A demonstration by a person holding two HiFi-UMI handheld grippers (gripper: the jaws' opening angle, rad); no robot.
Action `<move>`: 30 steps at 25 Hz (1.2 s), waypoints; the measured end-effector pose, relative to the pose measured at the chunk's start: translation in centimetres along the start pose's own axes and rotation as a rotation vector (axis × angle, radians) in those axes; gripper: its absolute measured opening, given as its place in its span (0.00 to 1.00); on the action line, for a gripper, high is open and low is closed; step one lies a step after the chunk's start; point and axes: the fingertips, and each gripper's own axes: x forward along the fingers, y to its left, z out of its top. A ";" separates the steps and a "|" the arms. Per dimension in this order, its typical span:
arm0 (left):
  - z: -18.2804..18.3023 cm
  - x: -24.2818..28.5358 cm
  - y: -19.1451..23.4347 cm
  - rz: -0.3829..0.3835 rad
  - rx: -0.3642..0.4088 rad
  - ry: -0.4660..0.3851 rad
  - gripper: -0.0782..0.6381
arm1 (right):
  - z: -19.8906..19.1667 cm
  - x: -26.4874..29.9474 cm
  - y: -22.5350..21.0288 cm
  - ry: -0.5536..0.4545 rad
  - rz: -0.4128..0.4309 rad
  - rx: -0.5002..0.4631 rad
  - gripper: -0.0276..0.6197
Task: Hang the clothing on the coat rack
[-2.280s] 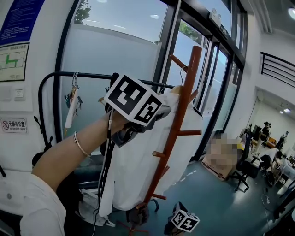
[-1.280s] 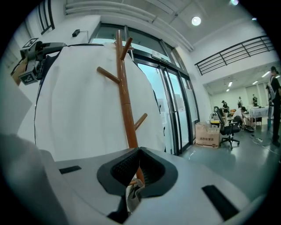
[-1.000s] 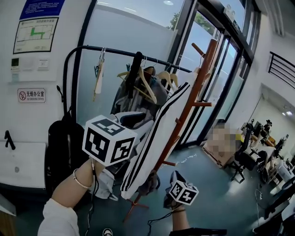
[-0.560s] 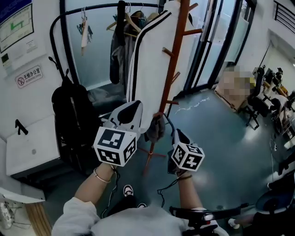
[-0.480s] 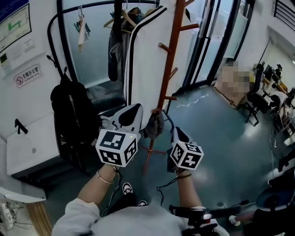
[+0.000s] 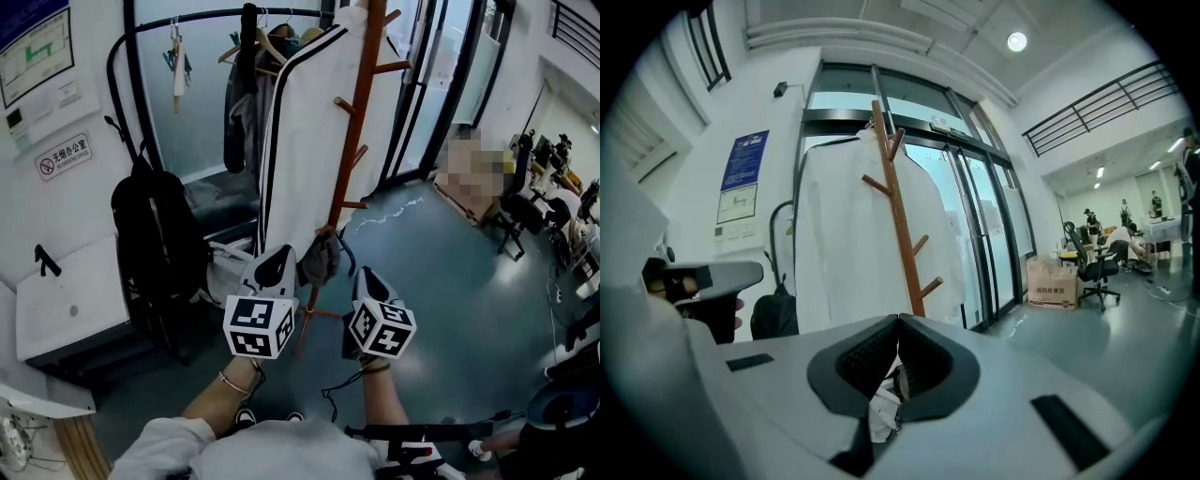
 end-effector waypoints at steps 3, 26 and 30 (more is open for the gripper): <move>0.1 -1.1 1.6 -0.004 0.007 0.012 0.12 | 0.2 -0.3 1.9 -0.016 -0.009 0.000 0.08; -1.8 -1.4 5.9 -0.080 -0.056 0.071 0.12 | 0.5 -0.2 4.6 -0.035 -0.111 -0.033 0.08; -2.0 -1.3 5.8 -0.079 -0.055 0.077 0.12 | 0.6 -0.3 4.3 -0.038 -0.107 -0.038 0.08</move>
